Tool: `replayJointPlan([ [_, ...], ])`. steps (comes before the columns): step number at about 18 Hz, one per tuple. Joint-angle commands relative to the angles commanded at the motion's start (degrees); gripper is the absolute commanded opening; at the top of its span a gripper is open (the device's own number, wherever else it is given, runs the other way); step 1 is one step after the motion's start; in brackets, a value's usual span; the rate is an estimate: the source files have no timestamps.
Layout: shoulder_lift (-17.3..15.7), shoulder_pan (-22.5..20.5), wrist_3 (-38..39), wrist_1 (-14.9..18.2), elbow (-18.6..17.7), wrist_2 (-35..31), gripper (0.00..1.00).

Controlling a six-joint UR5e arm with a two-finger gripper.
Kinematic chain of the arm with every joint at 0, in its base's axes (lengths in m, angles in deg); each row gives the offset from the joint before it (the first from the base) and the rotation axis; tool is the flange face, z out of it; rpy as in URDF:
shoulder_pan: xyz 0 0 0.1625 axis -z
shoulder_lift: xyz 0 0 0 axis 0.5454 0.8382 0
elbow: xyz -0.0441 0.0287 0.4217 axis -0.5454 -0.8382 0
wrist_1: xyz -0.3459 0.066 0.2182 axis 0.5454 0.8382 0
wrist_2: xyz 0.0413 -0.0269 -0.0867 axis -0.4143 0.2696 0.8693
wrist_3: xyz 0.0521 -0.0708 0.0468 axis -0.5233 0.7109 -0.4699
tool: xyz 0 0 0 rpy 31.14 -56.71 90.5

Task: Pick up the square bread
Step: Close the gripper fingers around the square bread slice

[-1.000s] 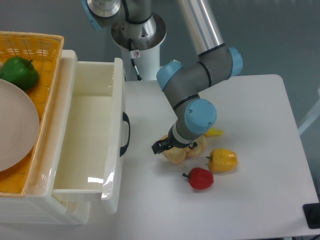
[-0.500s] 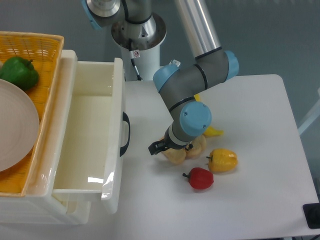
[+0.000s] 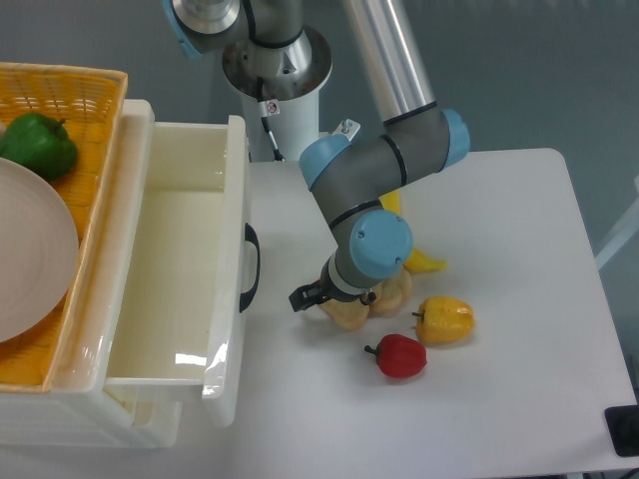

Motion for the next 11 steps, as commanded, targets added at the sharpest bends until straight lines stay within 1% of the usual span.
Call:
replayJointPlan([
  [2, 0.26, 0.0, 0.17, 0.0, 0.0, -1.05, 0.93],
  [5, 0.26, 0.0, 1.23, -0.26, 0.09, -1.14, 0.74],
  [10, 0.44, 0.18, 2.9, -0.61, 0.26, -1.76, 0.47],
  [11, 0.35, 0.18, 2.9, -0.7, 0.44, -1.76, 0.39],
])
